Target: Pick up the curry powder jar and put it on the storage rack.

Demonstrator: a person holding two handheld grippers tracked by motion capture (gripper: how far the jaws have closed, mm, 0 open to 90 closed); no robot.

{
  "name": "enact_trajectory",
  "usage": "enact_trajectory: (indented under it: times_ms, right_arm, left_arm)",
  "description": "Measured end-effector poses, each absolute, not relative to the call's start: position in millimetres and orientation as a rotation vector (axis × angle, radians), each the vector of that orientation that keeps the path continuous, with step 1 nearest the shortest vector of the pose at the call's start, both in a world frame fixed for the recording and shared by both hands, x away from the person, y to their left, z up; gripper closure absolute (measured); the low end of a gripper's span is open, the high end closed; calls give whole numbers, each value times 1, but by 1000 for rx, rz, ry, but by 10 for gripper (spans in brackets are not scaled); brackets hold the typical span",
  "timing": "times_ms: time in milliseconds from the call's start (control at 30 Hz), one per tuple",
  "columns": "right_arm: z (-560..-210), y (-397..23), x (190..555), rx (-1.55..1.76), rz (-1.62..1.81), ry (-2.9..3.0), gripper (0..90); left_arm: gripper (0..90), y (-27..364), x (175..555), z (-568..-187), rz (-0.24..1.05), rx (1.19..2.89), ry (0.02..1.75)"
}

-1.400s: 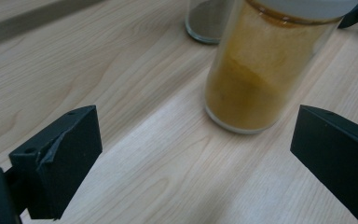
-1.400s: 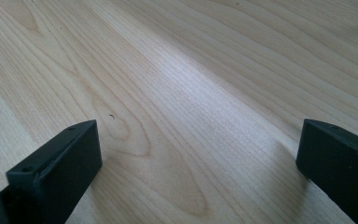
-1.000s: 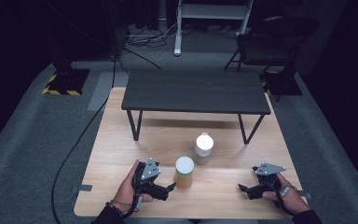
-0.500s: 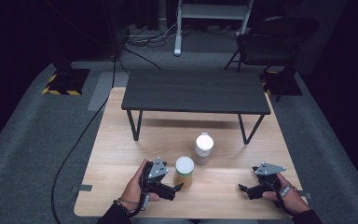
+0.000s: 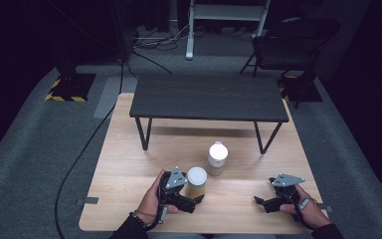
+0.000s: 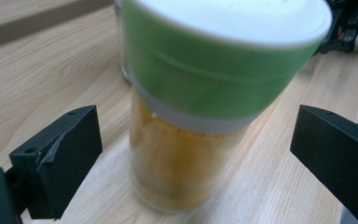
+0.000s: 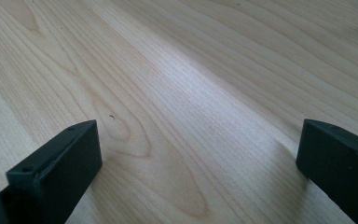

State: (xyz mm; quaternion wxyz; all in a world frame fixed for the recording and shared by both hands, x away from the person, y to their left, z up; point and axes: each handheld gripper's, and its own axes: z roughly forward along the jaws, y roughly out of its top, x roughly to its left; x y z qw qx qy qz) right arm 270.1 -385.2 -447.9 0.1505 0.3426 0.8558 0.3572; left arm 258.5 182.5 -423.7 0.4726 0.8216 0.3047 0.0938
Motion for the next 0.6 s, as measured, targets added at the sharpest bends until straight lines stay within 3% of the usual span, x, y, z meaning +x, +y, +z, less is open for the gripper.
enact_trajectory:
  times_ms: [600]
  right_arm:
    - [-448, -385, 270, 982, 1027, 2459, 0]
  left_arm:
    - [25, 174, 262, -425, 226, 2006, 739]
